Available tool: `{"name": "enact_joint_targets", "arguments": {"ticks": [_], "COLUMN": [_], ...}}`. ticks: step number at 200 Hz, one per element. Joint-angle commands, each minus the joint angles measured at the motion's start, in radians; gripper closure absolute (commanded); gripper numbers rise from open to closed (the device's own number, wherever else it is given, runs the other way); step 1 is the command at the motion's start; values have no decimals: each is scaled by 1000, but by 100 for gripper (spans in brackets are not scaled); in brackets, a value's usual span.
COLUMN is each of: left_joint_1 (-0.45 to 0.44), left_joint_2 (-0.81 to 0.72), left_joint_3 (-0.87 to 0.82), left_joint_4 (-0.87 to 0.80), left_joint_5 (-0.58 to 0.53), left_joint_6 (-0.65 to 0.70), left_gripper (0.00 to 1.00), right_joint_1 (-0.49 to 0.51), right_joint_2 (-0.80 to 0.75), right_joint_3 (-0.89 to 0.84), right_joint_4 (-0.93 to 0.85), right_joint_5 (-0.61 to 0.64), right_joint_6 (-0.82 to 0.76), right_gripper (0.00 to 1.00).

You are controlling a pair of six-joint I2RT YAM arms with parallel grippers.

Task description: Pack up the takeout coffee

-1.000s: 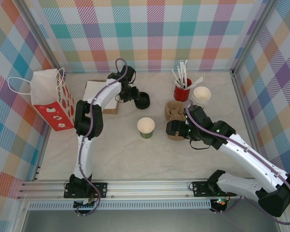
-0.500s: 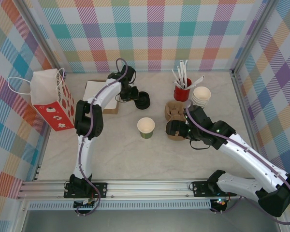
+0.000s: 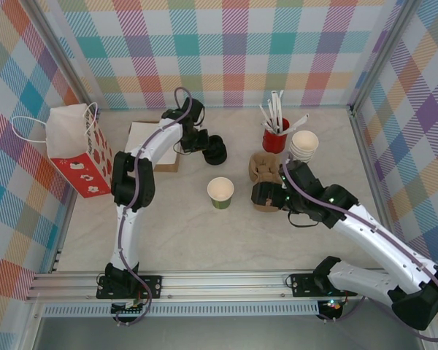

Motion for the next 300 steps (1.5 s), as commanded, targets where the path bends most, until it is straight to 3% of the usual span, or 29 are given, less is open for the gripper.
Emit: {"name": "enact_joint_targets", "arguments": {"ticks": [1,46,73,114,150,192,276,300], "left_joint_1": [-4,-4,-8,-43,-89,-143,-191,-199], "left_joint_2": [-130,-343,-497,-710,-825,-896,-903,-895], "left_joint_3": [-40,-264,-424,-634,-738,-792,-812,-809], "left_joint_4": [34,195,310,430,470,474,495,496], "left_joint_5": [27,103,204,212,172,74,34,39], "left_joint_6": [12,-55,-142,-256,-338,-410,-455,-459], "left_gripper": [92,91,92,93,94,94,95,95], "right_joint_1": [-30,-129,-134,-134,-133,-89,-42,-39], "right_joint_2": [-44,-77,-41,86,186,287,412,422], "right_joint_3": [-37,-118,-125,-85,-5,111,213,218], "right_joint_4": [77,337,489,702,795,751,724,719], "right_joint_5": [-59,-332,-429,-529,-539,-471,-376,-376], "right_joint_6": [-28,-84,-109,-67,-54,-109,-148,-156], "right_gripper": [0,0,0,1,3,11,26,36]}}
